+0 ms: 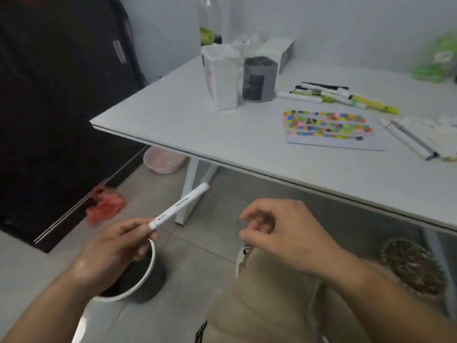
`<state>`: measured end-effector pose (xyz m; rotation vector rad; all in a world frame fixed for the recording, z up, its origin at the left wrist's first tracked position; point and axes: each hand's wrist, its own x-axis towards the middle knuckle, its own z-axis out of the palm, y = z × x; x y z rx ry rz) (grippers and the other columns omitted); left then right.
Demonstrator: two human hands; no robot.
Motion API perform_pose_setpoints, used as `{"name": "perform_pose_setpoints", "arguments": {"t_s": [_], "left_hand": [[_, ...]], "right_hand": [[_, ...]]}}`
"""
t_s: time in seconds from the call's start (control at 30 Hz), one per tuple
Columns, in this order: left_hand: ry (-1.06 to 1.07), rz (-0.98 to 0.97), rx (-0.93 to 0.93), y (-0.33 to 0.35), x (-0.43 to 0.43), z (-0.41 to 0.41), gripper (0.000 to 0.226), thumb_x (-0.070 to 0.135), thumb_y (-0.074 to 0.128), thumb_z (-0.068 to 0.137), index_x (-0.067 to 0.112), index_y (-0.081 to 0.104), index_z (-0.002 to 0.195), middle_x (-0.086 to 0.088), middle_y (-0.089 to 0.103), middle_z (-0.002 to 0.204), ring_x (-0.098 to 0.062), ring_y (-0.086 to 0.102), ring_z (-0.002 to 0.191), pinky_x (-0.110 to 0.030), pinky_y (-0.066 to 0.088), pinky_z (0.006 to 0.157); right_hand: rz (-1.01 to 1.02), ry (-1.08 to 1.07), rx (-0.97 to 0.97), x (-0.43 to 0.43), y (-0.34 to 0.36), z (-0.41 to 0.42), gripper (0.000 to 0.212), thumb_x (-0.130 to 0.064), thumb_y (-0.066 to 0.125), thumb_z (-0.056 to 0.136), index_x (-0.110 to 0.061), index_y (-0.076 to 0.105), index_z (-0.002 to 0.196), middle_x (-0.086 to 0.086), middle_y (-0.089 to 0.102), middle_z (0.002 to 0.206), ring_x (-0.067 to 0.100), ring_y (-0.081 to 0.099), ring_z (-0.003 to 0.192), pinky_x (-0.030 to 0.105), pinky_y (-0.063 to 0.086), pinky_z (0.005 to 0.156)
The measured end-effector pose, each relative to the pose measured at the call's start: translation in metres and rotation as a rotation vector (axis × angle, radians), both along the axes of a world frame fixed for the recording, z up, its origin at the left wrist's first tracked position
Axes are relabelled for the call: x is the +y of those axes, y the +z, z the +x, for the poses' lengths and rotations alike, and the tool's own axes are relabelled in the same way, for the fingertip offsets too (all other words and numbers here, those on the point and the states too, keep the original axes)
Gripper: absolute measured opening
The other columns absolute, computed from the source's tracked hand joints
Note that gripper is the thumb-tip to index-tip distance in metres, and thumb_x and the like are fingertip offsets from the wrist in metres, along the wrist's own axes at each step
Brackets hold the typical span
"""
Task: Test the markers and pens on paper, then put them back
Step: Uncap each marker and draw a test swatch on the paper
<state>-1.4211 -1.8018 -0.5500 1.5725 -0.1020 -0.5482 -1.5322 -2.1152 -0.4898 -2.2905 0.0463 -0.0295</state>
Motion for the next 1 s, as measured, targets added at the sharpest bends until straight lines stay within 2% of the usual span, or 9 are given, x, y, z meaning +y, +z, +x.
{"name": "perform_pose_setpoints", "arguments": {"t_s": [0.13, 0.27, 0.4, 0.5, 0.57, 0.7, 0.77, 0.9, 1.0], "left_hand": [[0.23, 0.257, 0.249, -0.08, 0.083, -0.02, 0.021, 0.016, 0.062, 0.096, -0.002, 0.074, 0.097, -0.017, 0.061, 0.081, -0.018, 0.044, 0.061, -0.032, 0.034, 0.062], [0.589, 0.294, 0.516, -0.16, 0.112, -0.026, 0.01, 0.013, 0.066, 0.094, 0.004, 0.07, 0.096, -0.007, 0.072, 0.076, -0.015, 0.045, 0.056, -0.024, 0.035, 0.05], [0.759, 0.368, 0.595, -0.224, 0.112, -0.008, 0.011, 0.019, 0.067, 0.093, 0.008, 0.068, 0.091, -0.007, 0.07, 0.081, -0.017, 0.047, 0.058, -0.027, 0.035, 0.052], [0.766, 0.52, 0.592, -0.263, 0.103, 0.013, 0.019, 0.022, 0.069, 0.09, 0.003, 0.071, 0.086, -0.008, 0.066, 0.074, -0.02, 0.049, 0.057, -0.028, 0.037, 0.053], [0.696, 0.596, 0.581, -0.285, 0.096, 0.027, 0.025, 0.023, 0.067, 0.091, -0.001, 0.072, 0.097, -0.007, 0.066, 0.076, -0.022, 0.053, 0.061, -0.032, 0.042, 0.06], [0.54, 0.775, 0.596, -0.319, 0.084, 0.048, 0.038, 0.026, 0.059, 0.096, 0.0, 0.067, 0.123, -0.02, 0.068, 0.122, -0.037, 0.065, 0.108, -0.044, 0.051, 0.096], [0.521, 0.856, 0.572, -0.328, 0.076, 0.054, 0.041, 0.026, 0.056, 0.097, -0.002, 0.064, 0.126, -0.024, 0.064, 0.131, -0.042, 0.059, 0.123, -0.05, 0.048, 0.106], [0.592, 1.025, 0.419, -0.307, 0.05, 0.054, 0.036, 0.026, 0.046, 0.103, 0.007, 0.066, 0.126, -0.017, 0.064, 0.129, -0.037, 0.059, 0.122, -0.042, 0.05, 0.1], [0.511, 0.957, 0.39, -0.289, 0.024, 0.041, 0.025, 0.018, 0.058, 0.093, 0.008, 0.074, 0.11, -0.02, 0.071, 0.114, -0.038, 0.066, 0.106, -0.045, 0.055, 0.094]], "right_hand": [[0.027, 0.036, 0.184, 0.044, -0.064, 0.023, 0.015, -0.029, 0.082, 0.082, -0.033, 0.071, 0.09, -0.01, 0.071, 0.072, 0.001, 0.061, 0.062, 0.018, 0.048, 0.066], [0.047, 0.03, 0.272, 0.062, -0.114, 0.041, 0.014, -0.018, 0.078, 0.083, -0.03, 0.071, 0.086, -0.008, 0.07, 0.07, 0.002, 0.059, 0.061, 0.022, 0.047, 0.067], [0.027, 0.027, 0.31, 0.067, -0.148, 0.053, 0.01, -0.026, 0.08, 0.083, -0.032, 0.071, 0.085, -0.01, 0.071, 0.07, 0.002, 0.061, 0.062, 0.019, 0.048, 0.068], [0.017, 0.038, 0.351, 0.065, -0.167, 0.056, 0.011, -0.029, 0.079, 0.084, -0.035, 0.07, 0.087, -0.016, 0.071, 0.071, 0.001, 0.066, 0.067, 0.019, 0.051, 0.07], [0.008, 0.063, 0.373, 0.062, -0.177, 0.057, 0.013, -0.031, 0.078, 0.084, -0.039, 0.068, 0.088, -0.023, 0.069, 0.072, -0.001, 0.066, 0.07, 0.018, 0.05, 0.07], [0.044, 0.072, 0.401, 0.055, -0.19, 0.062, 0.012, -0.04, 0.075, 0.082, -0.039, 0.068, 0.091, -0.035, 0.066, 0.079, -0.002, 0.064, 0.071, 0.024, 0.055, 0.073], [0.054, 0.078, 0.395, 0.05, -0.194, 0.063, 0.013, -0.046, 0.071, 0.08, -0.042, 0.066, 0.091, -0.038, 0.065, 0.082, -0.003, 0.064, 0.074, 0.024, 0.055, 0.073], [0.092, 0.068, 0.364, 0.039, -0.193, 0.061, 0.012, -0.05, 0.071, 0.078, -0.047, 0.063, 0.086, -0.036, 0.067, 0.083, -0.006, 0.065, 0.074, 0.015, 0.048, 0.067], [0.132, 0.028, 0.327, 0.033, -0.188, 0.06, 0.011, -0.045, 0.073, 0.079, -0.046, 0.064, 0.085, -0.031, 0.069, 0.081, -0.003, 0.066, 0.072, 0.019, 0.052, 0.068]]}}
